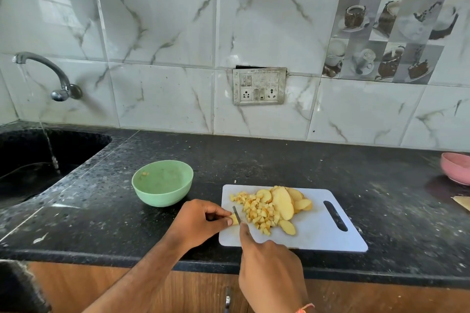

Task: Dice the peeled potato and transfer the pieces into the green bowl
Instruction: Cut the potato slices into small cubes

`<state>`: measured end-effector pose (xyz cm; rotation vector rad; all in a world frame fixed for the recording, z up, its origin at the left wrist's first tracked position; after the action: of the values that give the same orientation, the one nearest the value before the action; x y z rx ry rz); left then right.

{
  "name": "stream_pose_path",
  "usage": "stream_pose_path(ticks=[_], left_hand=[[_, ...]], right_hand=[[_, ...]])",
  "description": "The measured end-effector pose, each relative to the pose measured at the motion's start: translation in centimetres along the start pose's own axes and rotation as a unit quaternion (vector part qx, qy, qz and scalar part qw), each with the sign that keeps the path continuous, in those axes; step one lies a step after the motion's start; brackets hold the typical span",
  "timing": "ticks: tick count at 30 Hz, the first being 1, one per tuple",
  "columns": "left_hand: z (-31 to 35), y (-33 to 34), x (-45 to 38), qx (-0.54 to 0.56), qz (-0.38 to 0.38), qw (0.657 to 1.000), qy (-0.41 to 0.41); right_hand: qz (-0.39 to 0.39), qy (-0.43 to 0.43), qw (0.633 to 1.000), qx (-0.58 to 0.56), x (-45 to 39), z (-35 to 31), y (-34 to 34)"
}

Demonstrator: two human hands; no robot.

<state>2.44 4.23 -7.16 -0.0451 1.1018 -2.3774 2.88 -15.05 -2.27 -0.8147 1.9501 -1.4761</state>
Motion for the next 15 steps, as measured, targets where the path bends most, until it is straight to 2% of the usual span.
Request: stream_pose_path(ticks=[10,15], left_hand=[[-0.3,0.1,-0.3,-0.002,0.005,1.000,-0.002],[-0.4,0.1,-0.4,-0.025,0.001,1.000,-0.009]], right_hand=[[-0.065,0.007,0.998,0.024,-1.4,-0.7,1.6],[-0.186,0.022,0.981,0.044,0.6,-0.3,2.5]])
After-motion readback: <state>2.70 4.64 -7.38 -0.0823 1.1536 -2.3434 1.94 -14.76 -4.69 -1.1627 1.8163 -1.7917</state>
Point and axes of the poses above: each hand's wrist, its own x-axis away from the middle knuckle, its own y-axis out of the palm, z = x × y, the point moved 7 cm from there along -x, towards the middle knuckle, and after that the axes turned 12 degrees about -x, right-handed, at the moved point
